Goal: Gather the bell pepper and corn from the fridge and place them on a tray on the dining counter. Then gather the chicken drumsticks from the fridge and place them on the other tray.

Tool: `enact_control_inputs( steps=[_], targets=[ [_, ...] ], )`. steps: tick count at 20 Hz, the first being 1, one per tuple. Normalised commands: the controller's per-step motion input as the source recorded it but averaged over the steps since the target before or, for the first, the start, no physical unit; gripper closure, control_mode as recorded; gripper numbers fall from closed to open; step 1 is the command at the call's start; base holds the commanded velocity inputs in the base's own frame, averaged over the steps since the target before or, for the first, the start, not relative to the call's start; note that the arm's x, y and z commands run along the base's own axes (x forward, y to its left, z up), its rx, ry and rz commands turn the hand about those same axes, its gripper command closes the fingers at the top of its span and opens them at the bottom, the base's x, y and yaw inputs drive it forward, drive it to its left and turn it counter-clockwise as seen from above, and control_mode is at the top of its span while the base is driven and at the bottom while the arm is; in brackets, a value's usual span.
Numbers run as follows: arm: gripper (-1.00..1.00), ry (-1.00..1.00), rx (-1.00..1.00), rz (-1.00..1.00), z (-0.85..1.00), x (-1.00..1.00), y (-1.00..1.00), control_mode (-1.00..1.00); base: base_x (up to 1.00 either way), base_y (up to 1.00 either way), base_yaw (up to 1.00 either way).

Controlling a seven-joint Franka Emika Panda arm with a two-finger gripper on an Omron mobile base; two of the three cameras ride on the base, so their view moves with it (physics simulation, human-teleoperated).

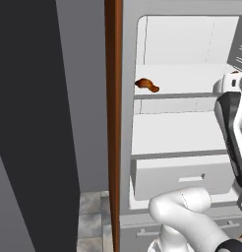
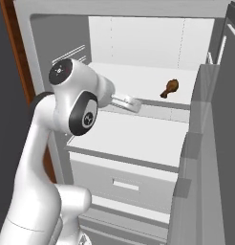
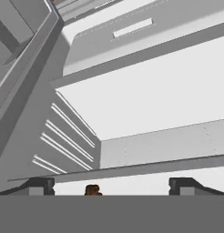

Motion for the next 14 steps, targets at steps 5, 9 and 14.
enact_control_inputs(
  steps=[5, 9, 14],
  targets=[
    [-1.00, 0.00, -0.17, 0.00, 0.00, 0.13, -0.28, -1.00, 0.00, 0.00, 0.00],
    [-1.00, 0.00, -0.05, 0.00, 0.00, 0.27, -0.33, -1.00, 0.00, 0.00, 0.00],
    [-1.00, 0.00, 0.00, 0.00, 0.01, 0.23, -0.32, -1.00, 0.00, 0.00, 0.00]
  ],
)
